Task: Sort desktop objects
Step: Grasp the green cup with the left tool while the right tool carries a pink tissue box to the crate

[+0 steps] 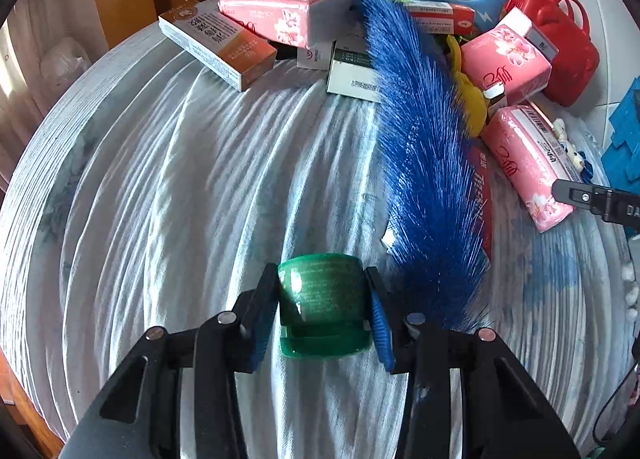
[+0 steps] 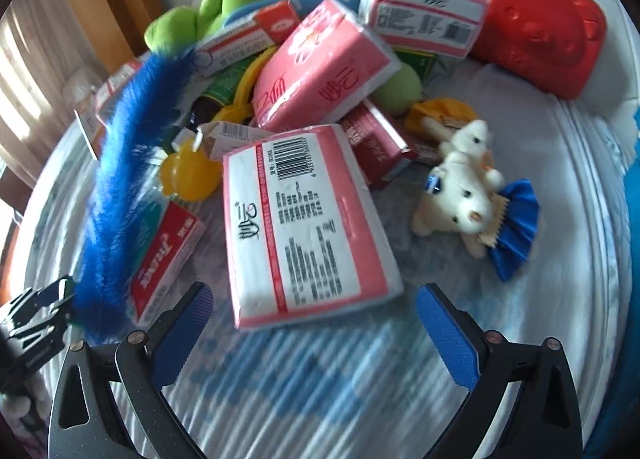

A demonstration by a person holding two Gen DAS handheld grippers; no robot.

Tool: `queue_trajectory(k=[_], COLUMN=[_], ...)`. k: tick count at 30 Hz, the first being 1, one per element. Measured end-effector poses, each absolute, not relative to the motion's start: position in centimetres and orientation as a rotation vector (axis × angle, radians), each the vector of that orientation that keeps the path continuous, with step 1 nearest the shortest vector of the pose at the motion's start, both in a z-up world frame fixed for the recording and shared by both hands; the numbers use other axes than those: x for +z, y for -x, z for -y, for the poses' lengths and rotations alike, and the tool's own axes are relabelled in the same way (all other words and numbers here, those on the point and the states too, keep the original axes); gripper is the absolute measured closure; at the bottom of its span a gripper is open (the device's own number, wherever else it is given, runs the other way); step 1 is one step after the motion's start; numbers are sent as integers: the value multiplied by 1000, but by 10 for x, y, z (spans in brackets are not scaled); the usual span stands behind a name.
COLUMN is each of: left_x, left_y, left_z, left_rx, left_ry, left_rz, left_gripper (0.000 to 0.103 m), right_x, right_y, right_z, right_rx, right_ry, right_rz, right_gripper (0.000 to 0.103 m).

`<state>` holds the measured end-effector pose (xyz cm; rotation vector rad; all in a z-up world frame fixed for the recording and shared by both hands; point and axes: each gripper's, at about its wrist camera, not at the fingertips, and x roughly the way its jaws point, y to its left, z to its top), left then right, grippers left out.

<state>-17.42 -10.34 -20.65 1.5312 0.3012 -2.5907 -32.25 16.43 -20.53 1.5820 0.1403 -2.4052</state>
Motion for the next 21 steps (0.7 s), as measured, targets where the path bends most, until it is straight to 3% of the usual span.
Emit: queue_trajectory(k=[4, 6, 10, 15, 21], left_x=[-193, -174, -132, -83, -18], left_y=[172, 172, 176, 175, 175], left_z=[104, 104, 95, 67, 3], left_rx=[-2613, -2642, -2712, -2831, -3035], left_ry=[-1472, -1398, -1279, -1163, -1016], left_rz=[-283, -244, -193, -132, -41], left_gripper=[62, 62, 62, 62, 62], right_x=[-223, -221, -202, -149, -43], right_y=[335, 333, 310, 265, 221], right_z=[-160, -164, -174, -199, -248], right_rx=[-2348, -2367, -2406, -2493, -2712], right_ry=[-1651, -1658, -1608, -1445, -1144], right_rz=[-144, -124, -107, -35, 84], right_gripper=[0, 10, 13, 15, 15])
